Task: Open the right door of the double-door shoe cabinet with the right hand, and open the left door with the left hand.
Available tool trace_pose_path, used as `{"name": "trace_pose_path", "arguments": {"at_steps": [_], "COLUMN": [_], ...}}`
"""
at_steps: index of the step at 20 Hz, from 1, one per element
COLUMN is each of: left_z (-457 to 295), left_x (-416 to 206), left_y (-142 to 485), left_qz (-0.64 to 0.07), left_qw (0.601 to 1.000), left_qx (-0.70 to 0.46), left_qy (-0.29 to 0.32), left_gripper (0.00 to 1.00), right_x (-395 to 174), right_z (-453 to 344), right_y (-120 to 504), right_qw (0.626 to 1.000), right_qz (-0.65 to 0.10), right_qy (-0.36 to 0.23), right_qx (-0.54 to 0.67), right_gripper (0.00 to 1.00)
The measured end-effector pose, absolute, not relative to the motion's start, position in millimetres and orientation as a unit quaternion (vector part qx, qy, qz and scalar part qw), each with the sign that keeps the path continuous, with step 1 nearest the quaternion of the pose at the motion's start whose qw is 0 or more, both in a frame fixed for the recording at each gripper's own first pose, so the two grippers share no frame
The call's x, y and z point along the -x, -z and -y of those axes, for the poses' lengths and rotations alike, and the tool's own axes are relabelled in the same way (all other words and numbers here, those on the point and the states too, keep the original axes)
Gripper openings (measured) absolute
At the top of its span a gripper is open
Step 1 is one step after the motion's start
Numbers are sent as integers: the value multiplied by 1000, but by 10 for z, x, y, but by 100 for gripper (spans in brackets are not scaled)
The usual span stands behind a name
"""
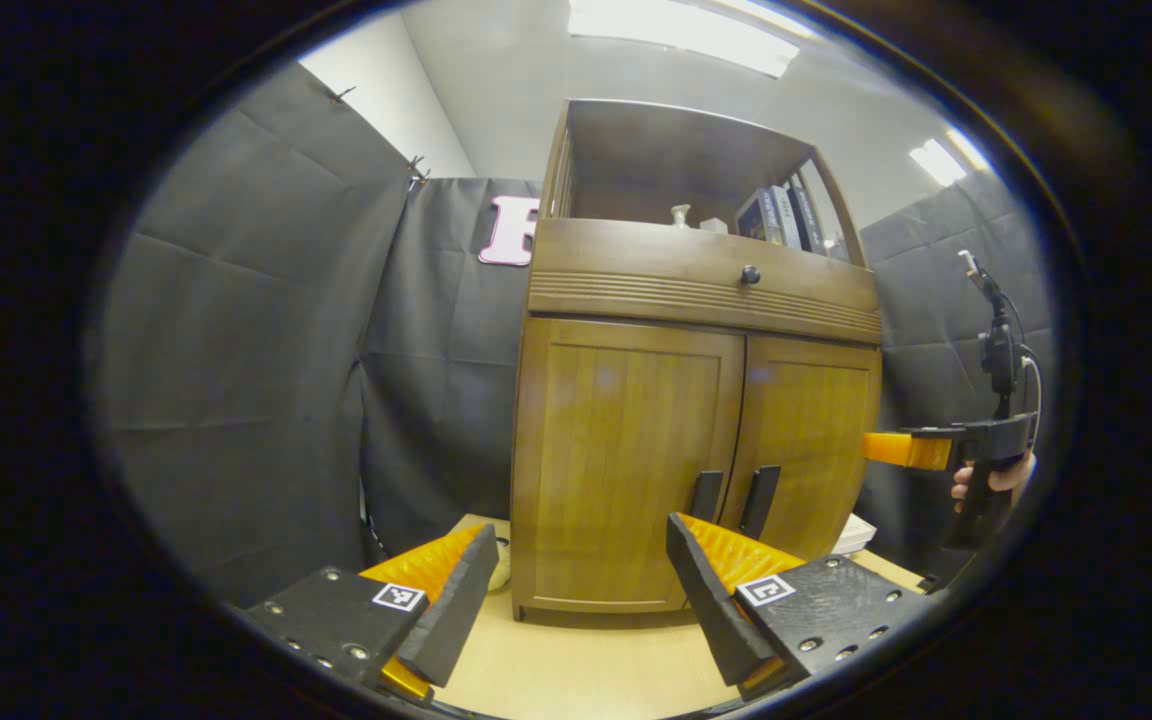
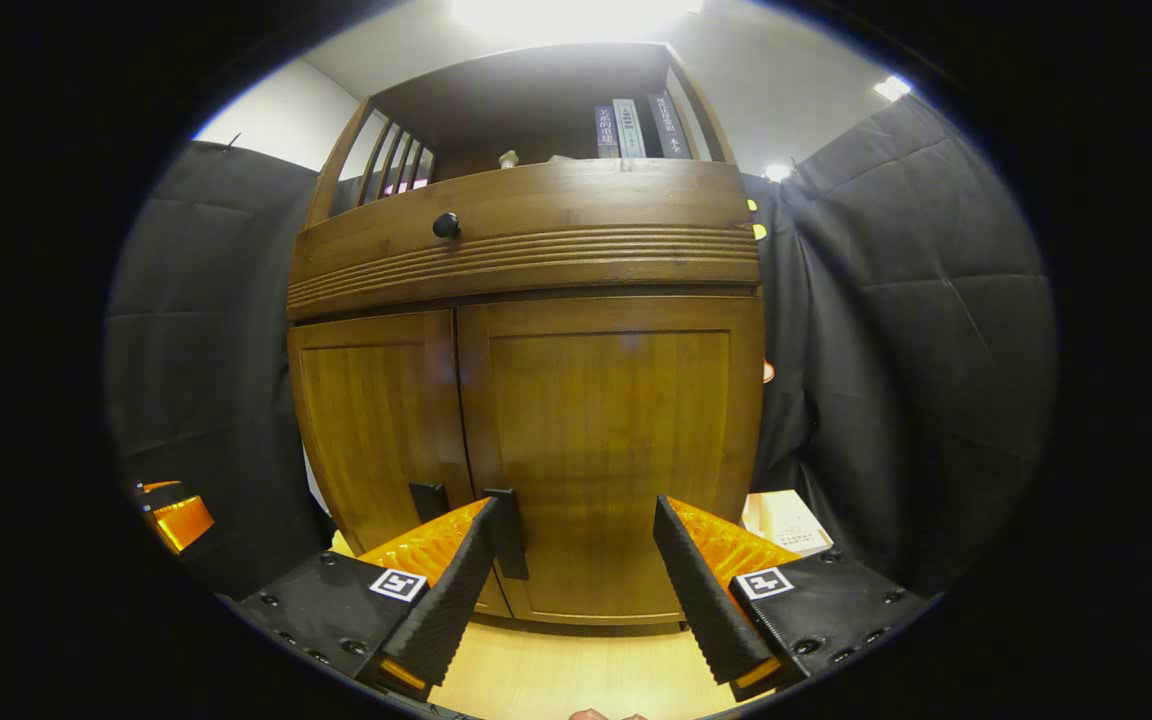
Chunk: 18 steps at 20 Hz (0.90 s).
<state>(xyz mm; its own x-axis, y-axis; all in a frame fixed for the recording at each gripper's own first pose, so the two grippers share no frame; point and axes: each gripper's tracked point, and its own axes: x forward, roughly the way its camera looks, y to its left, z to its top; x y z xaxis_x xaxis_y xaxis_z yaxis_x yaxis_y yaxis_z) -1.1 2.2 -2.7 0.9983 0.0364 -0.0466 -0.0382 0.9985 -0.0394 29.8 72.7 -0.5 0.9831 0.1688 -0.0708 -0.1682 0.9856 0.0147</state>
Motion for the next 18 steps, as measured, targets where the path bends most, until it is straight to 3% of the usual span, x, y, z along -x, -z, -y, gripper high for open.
{"name": "trace_pose_path", "arguments": {"at_steps": [2,4,6,18], "left_z": [-33,-37,-49,-119], "left_x": [11,8,-1,-50], "left_y": [29,27,25,10], "left_qz": [-26,-30,-34,-66], "left_qw": [999,999,998,993], "left_qx": [20,22,24,23], "left_qy": [-25,-31,-38,-95], "left_gripper": [100,100,100,100], "right_x": [-369,-446,-517,-931], "right_z": [-805,-880,-953,-1371], "right_y": [-30,-33,-26,203], "right_qw": [995,995,994,991], "right_qz": [-33,-34,-35,-43], "right_qy": [-91,-97,-102,-128], "right_qx": [-5,-4,-2,5], "right_gripper": [96,93,96,93]}}
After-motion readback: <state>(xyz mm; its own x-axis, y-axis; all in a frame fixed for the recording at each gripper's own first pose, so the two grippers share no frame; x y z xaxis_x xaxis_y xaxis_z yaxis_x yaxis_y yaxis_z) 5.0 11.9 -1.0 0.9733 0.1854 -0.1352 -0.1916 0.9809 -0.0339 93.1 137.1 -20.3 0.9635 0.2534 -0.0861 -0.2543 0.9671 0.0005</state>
